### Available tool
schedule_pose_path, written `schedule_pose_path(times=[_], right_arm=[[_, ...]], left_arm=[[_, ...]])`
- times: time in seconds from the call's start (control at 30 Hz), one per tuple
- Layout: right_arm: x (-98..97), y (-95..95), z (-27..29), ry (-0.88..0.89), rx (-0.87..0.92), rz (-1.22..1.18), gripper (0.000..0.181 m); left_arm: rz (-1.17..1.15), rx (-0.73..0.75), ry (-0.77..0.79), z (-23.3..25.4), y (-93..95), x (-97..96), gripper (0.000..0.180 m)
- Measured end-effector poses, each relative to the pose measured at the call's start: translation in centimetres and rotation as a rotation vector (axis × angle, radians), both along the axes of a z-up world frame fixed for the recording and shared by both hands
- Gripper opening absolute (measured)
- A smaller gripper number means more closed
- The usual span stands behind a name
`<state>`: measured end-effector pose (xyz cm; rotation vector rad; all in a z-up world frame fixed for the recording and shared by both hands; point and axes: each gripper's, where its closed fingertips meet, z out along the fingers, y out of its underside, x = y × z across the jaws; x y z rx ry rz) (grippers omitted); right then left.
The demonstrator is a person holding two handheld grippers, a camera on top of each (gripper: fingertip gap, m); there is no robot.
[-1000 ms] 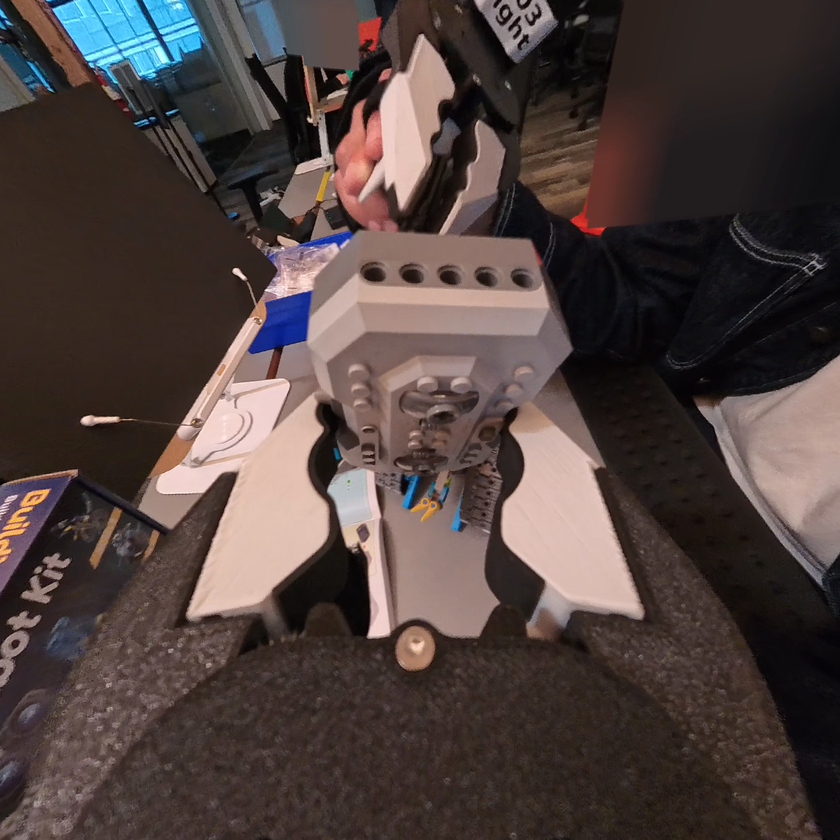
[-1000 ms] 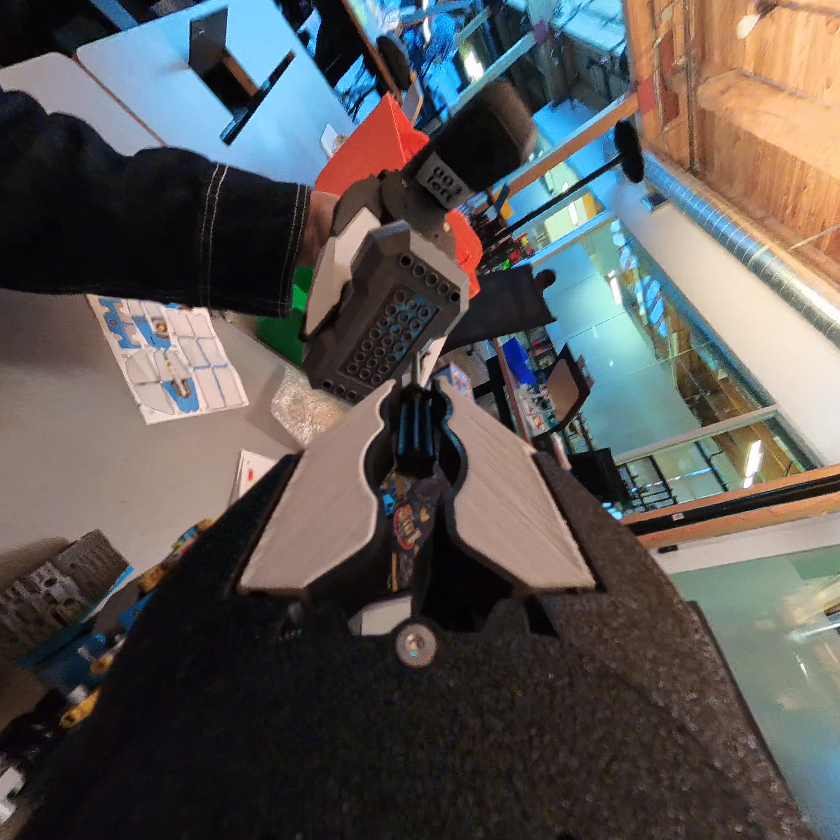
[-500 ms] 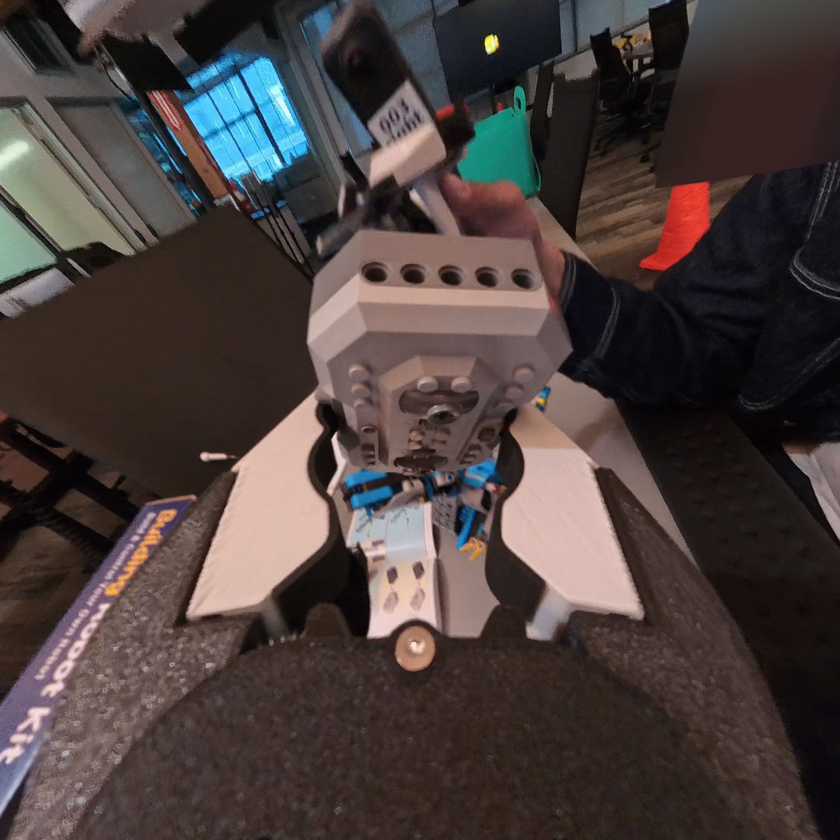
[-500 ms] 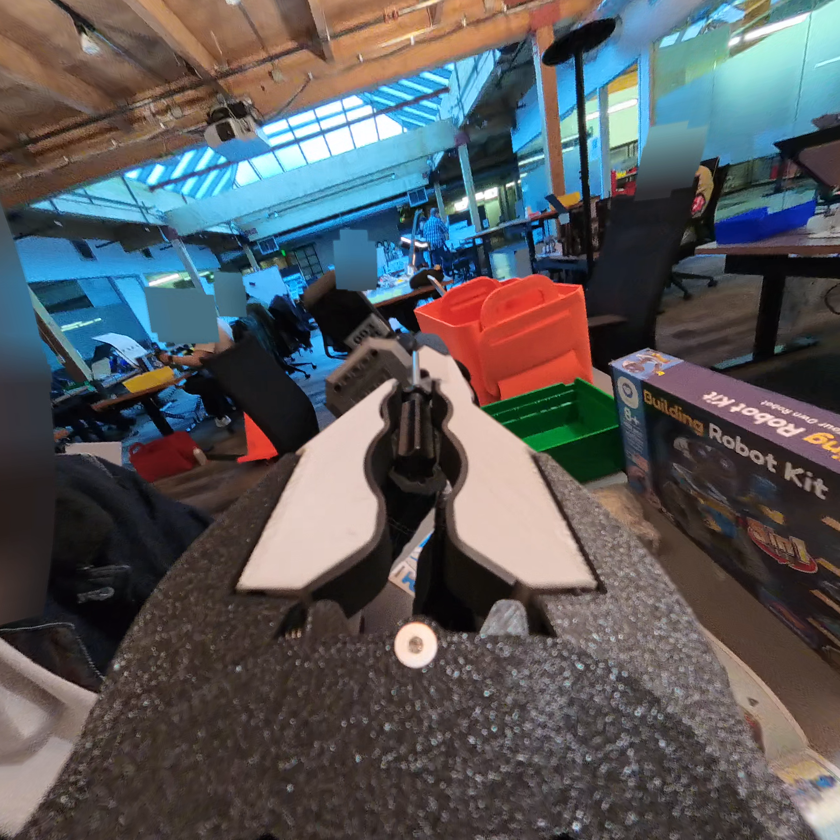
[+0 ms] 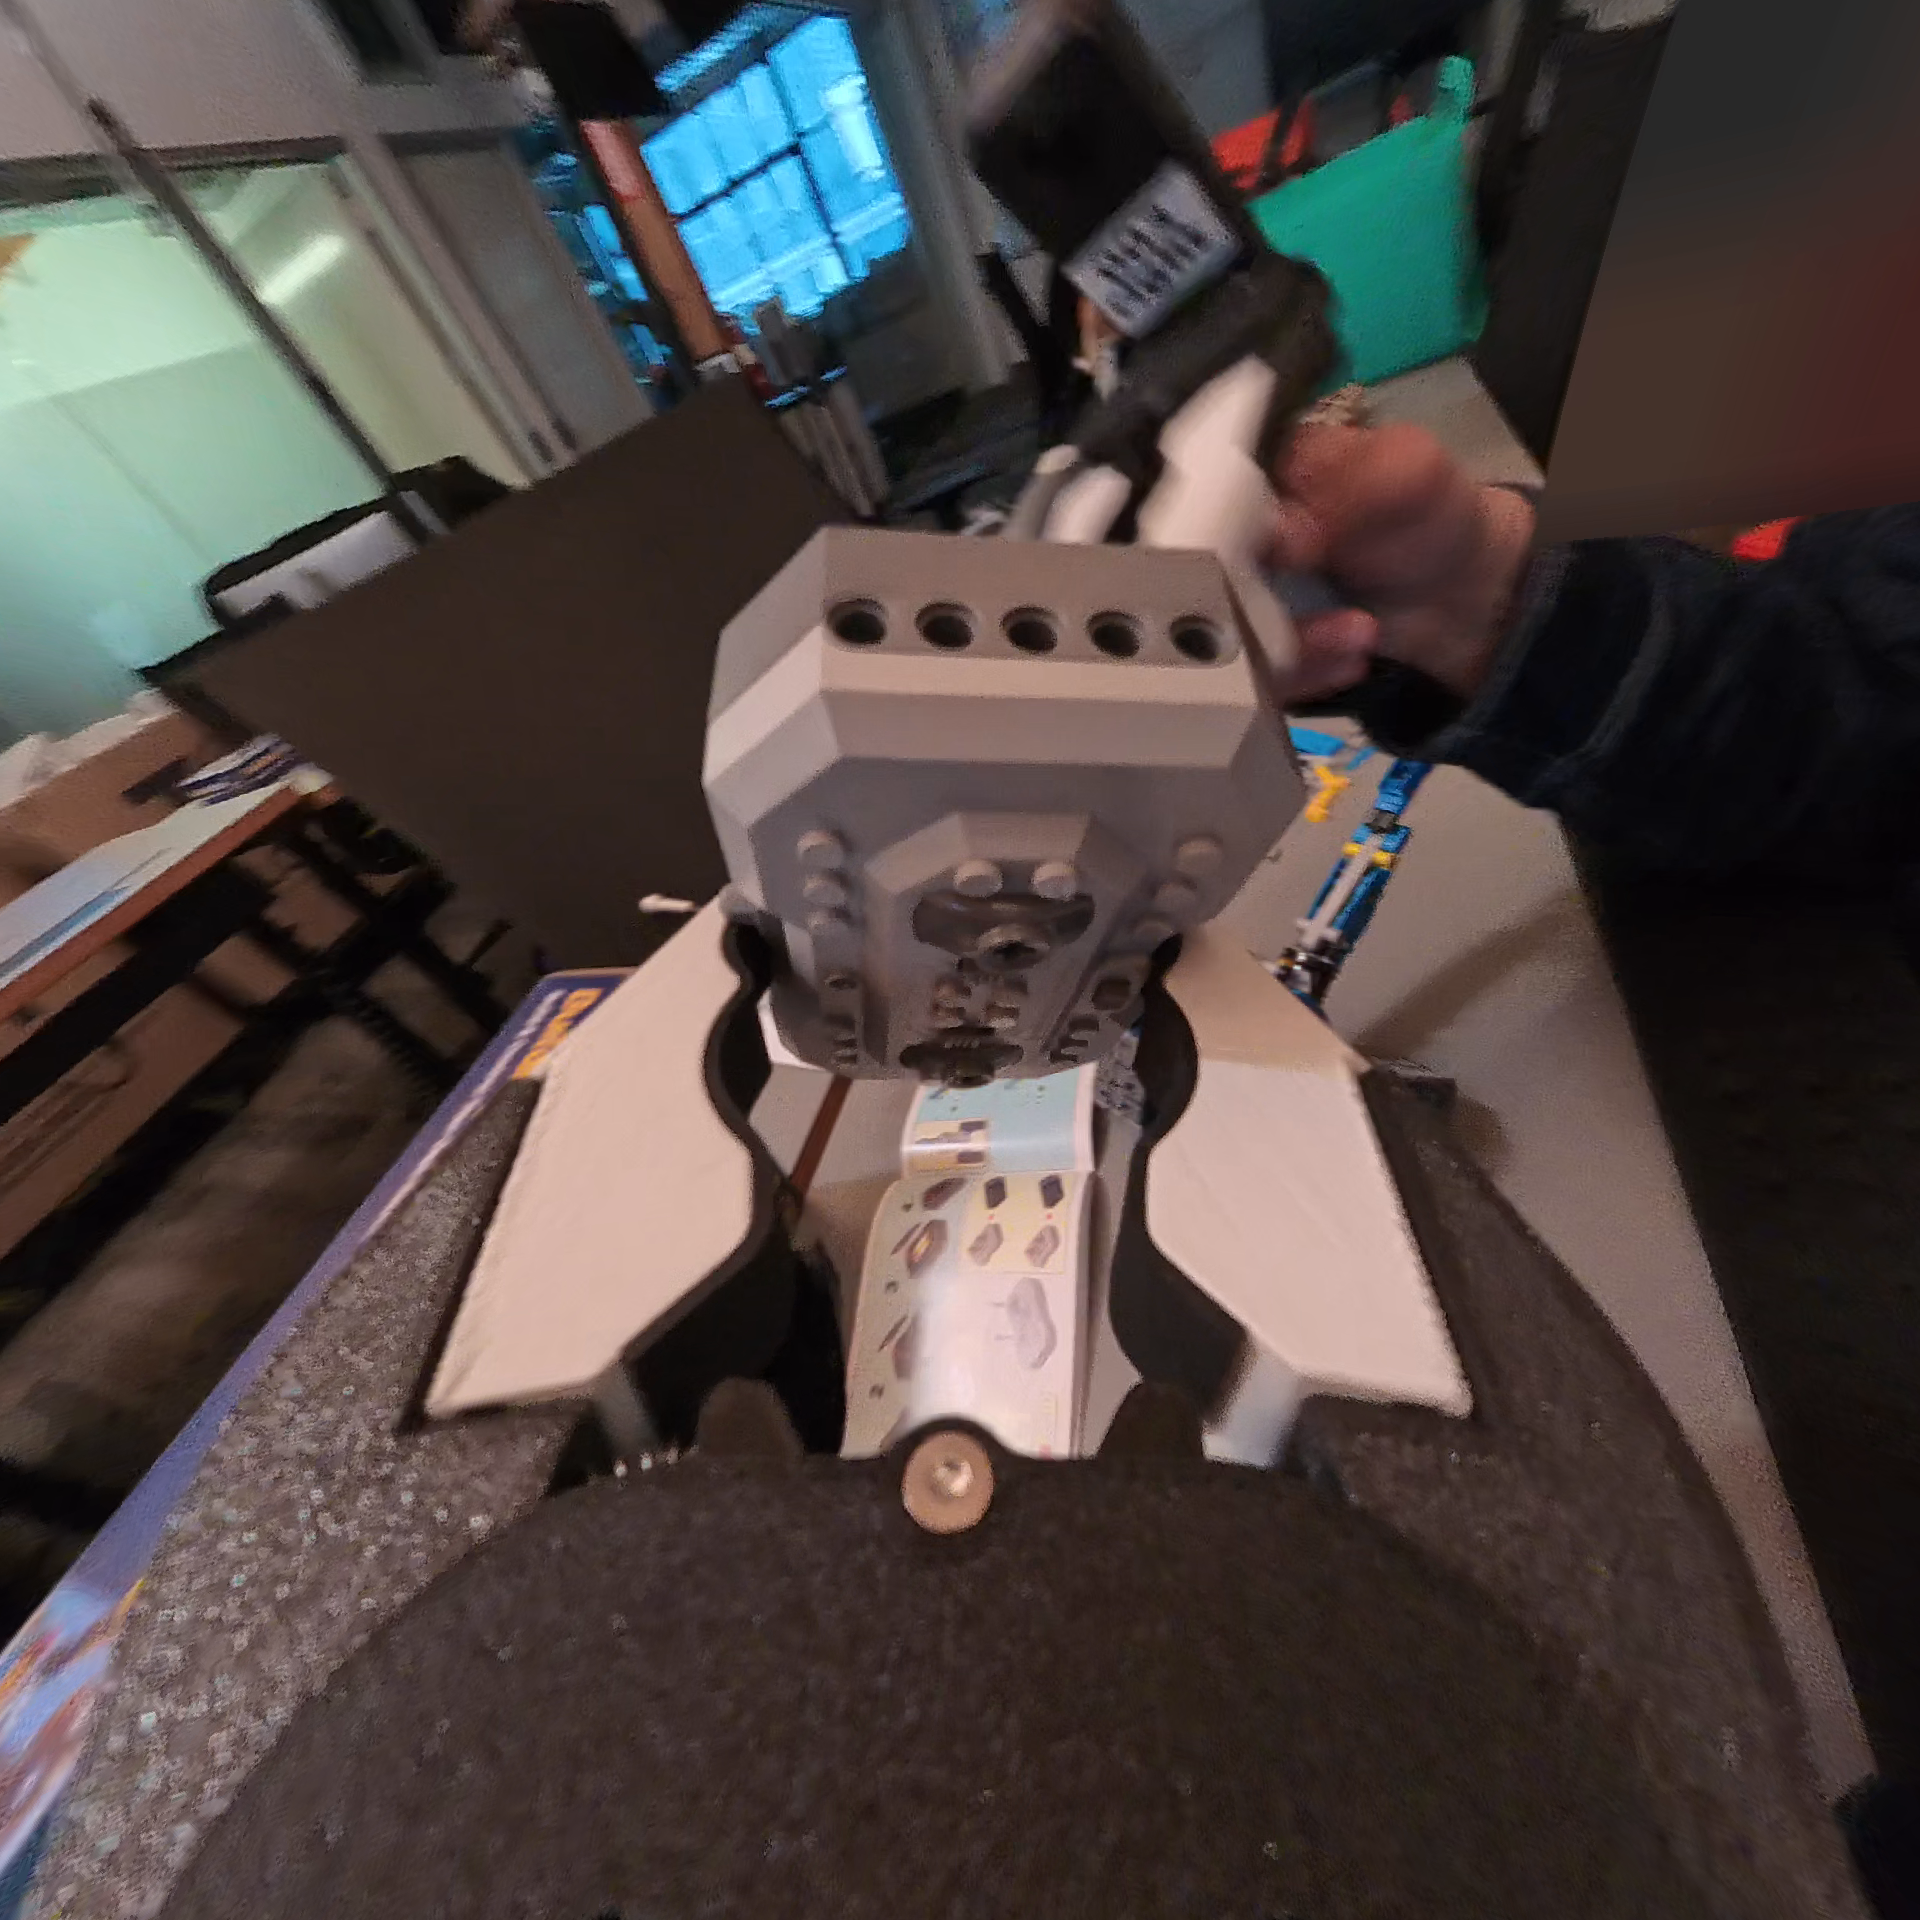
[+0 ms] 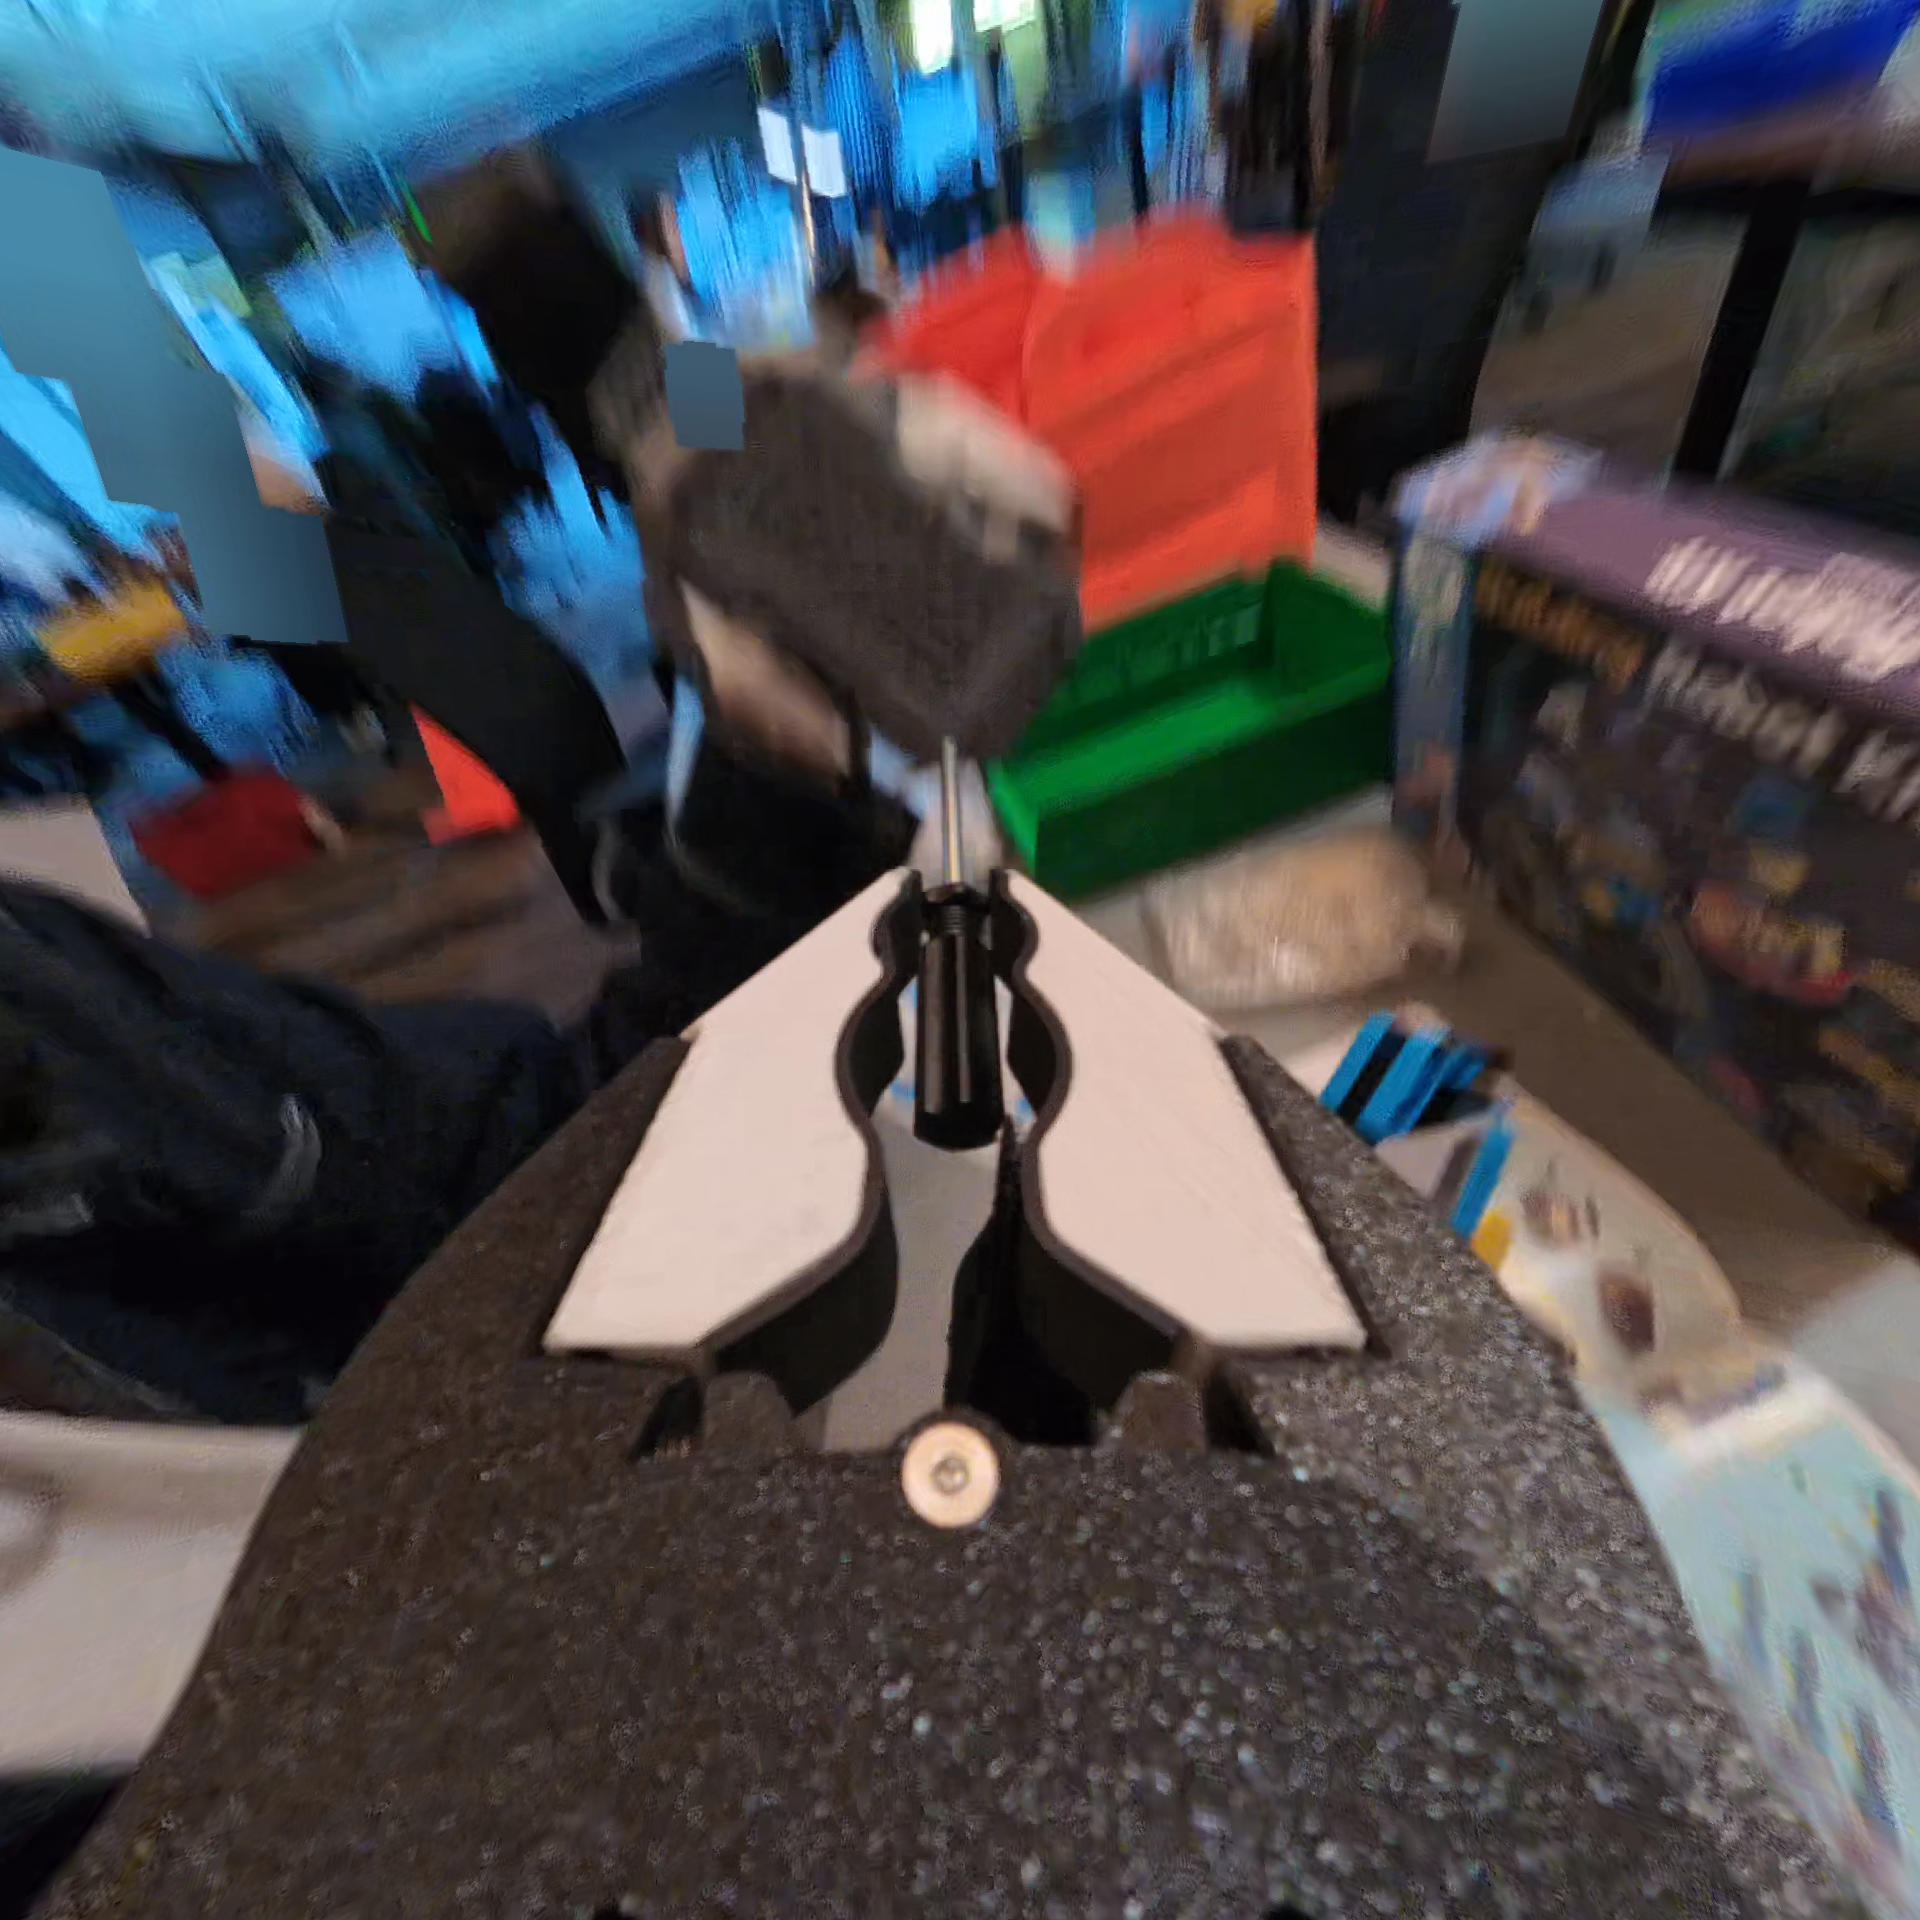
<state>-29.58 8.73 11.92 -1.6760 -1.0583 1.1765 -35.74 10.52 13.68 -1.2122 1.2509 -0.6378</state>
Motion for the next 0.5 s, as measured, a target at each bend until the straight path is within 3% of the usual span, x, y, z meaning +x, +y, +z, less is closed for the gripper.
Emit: schedule_pose_path(times=[0.13, 0.2, 0.3, 0.5], right_arm=[[-2.0, -8.2, -15.9, -0.471, 0.029, 0.156, 0.011], [-1.4, -9.6, -23.9, -0.640, 0.035, 0.125, 0.012], [-1.4, -10.2, -29.0, -0.637, 0.034, 0.100, 0.011], [-1.4, -10.5, -30.7, -0.572, 0.056, 0.094, 0.013]], left_arm=[[0.072, 0.037, -0.114, 2.1, 0.0, -3.2, 0.069], [0.076, 0.036, -0.128, 2.1, 0.3, -3.5, 0.069], [0.099, 0.001, -0.110, 1.2, 1.7, -3.2, 0.069], [0.172, -0.059, -0.021, -1.4, 4.6, -2.5, 0.070]])
